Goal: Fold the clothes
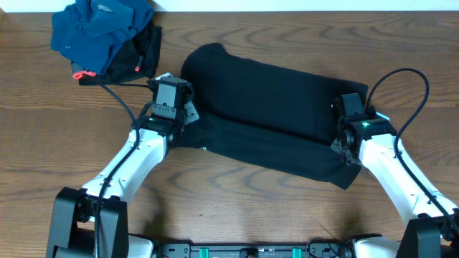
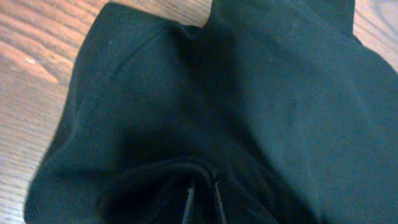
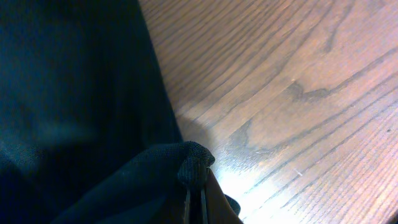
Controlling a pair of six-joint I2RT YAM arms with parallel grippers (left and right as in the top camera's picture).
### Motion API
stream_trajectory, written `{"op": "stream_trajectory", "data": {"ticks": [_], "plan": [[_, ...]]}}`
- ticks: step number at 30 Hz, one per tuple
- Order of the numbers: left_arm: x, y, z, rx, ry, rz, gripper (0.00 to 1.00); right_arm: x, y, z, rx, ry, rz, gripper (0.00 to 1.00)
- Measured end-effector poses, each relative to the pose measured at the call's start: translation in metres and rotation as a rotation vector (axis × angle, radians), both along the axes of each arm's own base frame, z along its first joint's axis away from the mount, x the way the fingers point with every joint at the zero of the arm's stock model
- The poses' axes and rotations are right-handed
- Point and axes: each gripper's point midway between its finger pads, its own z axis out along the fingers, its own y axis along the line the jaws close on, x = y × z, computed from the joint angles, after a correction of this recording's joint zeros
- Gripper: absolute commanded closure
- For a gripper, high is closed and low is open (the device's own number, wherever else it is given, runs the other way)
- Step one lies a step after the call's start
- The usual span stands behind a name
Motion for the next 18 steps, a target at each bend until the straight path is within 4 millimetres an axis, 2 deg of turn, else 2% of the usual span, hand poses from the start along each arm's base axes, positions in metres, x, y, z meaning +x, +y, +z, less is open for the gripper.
{"op": "stream_trajectory", "data": {"ticks": [3,5,6,7,11,12,14,18], "plan": [[0.000,0.001,-0.003,0.021,0.006,-0.014,0.71,0.000,-0.003,0.001,-0.020,-0.003,-0.003,0.99],[0.000,0.001,-0.007,0.038,0.014,-0.032,0.59,0.001,-0.007,0.003,-0.041,-0.010,-0.009,0.86],[-0.001,0.002,-0.009,0.053,0.020,-0.042,0.54,0.002,-0.008,0.004,-0.050,-0.016,-0.014,0.76],[-0.001,0.003,-0.011,0.067,0.025,-0.049,0.45,0.003,-0.009,0.005,-0.058,-0.023,-0.016,0.65],[-0.002,0.010,-0.016,0.131,0.036,-0.071,0.14,0.006,-0.017,0.008,-0.088,-0.038,-0.024,0.11],[-0.001,0.011,-0.016,0.143,0.035,-0.072,0.08,0.007,-0.018,0.008,-0.094,-0.040,-0.022,0.02],[-0.001,0.014,-0.015,0.164,0.032,-0.077,0.01,0.006,-0.024,0.010,-0.114,-0.029,-0.016,0.01],[-0.001,0.019,-0.011,0.204,0.024,-0.079,0.02,-0.002,-0.032,0.013,-0.150,0.023,0.001,0.01]]}}
